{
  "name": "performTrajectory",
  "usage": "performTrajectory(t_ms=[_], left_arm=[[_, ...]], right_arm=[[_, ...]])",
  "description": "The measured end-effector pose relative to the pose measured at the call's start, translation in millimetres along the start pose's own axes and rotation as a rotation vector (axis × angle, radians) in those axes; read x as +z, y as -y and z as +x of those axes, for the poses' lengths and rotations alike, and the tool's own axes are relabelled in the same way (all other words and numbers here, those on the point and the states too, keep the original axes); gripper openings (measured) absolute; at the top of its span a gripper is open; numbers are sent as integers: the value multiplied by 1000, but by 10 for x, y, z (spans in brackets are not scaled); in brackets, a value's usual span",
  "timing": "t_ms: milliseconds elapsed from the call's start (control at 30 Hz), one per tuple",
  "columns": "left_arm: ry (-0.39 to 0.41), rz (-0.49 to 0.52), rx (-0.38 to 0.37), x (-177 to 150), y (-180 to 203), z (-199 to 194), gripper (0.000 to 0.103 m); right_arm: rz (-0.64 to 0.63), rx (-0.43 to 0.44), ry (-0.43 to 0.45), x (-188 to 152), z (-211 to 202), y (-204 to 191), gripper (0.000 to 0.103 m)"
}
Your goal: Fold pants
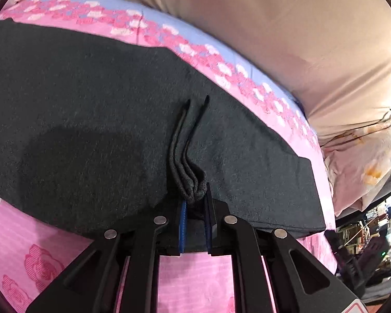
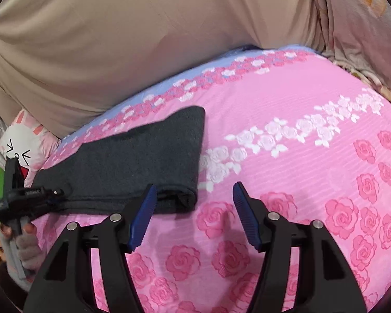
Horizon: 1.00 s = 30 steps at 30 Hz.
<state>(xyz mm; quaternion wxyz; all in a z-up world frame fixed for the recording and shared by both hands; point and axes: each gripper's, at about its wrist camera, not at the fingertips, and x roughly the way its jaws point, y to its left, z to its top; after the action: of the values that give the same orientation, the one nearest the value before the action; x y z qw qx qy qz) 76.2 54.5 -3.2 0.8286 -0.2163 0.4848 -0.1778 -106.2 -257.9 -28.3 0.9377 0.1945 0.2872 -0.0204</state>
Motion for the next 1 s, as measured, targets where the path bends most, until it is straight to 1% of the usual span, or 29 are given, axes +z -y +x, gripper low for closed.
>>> performTrajectory(t_ms=[33,67,100,133,167,200,233,267,300,367,400,467,500,533,567,600,633,700,733,767,800,833,867,900,933,1000], left_arm=[[1,3,-2,5,2,0,9],[0,3,-4,6,-6,10,10],[0,-2,-10,-16,-43,0,10],[1,-10,-22,-11,-61,1,10],[1,-13,-29,-22,-79,-7,11],[0,-15,-35,-26,-92,-8,12],[1,-20,-40,-25,-103,-6,12],[1,-22,-43,-27,-115,-21,12],[1,-20,-44,-32,-113,-23,13],[4,-14,-42,-55,-141,-66,13],[7,-9,-38,-59,-143,-84,13],[37,1,-32,-66,-116,-154,15],[65,2,-44,-71,-113,-228,17],[113,-5,-60,-69,-146,-363,17],[157,-16,-61,-66,-200,-495,18],[196,-29,-56,-59,-262,-619,25],[246,-60,-36,-51,-408,-812,28],[309,-118,5,-24,-689,-1104,28],[347,-176,52,7,-940,-1321,29],[365,-210,76,26,-1086,-1435,30],[386,-249,98,47,-1260,-1563,33],[412,-310,134,64,-1495,-1710,37],[424,-353,159,74,-1652,-1790,39],[428,-394,169,83,-1805,-1849,46],[421,-446,161,91,-1994,-1886,50],[408,-524,124,83,-2212,-1886,51]], right_arm=[[-14,10,9,17,0,-55,59],[-37,15,9,28,24,-120,56],[-63,14,-2,31,73,-173,44],[-92,2,-30,23,159,-226,39],[-119,-34,-81,5,283,-269,32],[-113,-84,-155,-8,442,-253,28],[-97,-91,-156,11,457,-231,26],[-91,-102,-153,35,442,-217,20],[-78,-110,-147,57,407,-204,18],[-50,-80,-115,67,326,-196,18],[-54,-81,-117,56,332,-201,18],[-72,-116,-144,4,429,-186,18],[-54,-104,-145,-7,436,-148,18],[-42,-99,-129,12,397,-134,18],[-45,-103,-120,22,376,-134,19],[-58,-116,-104,9,332,-149,20],[-64,-115,-86,-2,284,-166,21],[-93,-101,-50,-9,197,-243,21],[-119,-105,-32,-13,168,-301,21],[-137,-110,-27,-17,174,-340,21],[-152,-113,-27,-27,195,-384,22],[-155,-114,-33,-39,230,-414,24],[-150,-111,-44,-38,263,-423,29],[-131,-105,-49,-32,285,-416,36],[-108,-105,-46,-20,292,-396,41],[-54,-112,-45,7,302,-319,51]])
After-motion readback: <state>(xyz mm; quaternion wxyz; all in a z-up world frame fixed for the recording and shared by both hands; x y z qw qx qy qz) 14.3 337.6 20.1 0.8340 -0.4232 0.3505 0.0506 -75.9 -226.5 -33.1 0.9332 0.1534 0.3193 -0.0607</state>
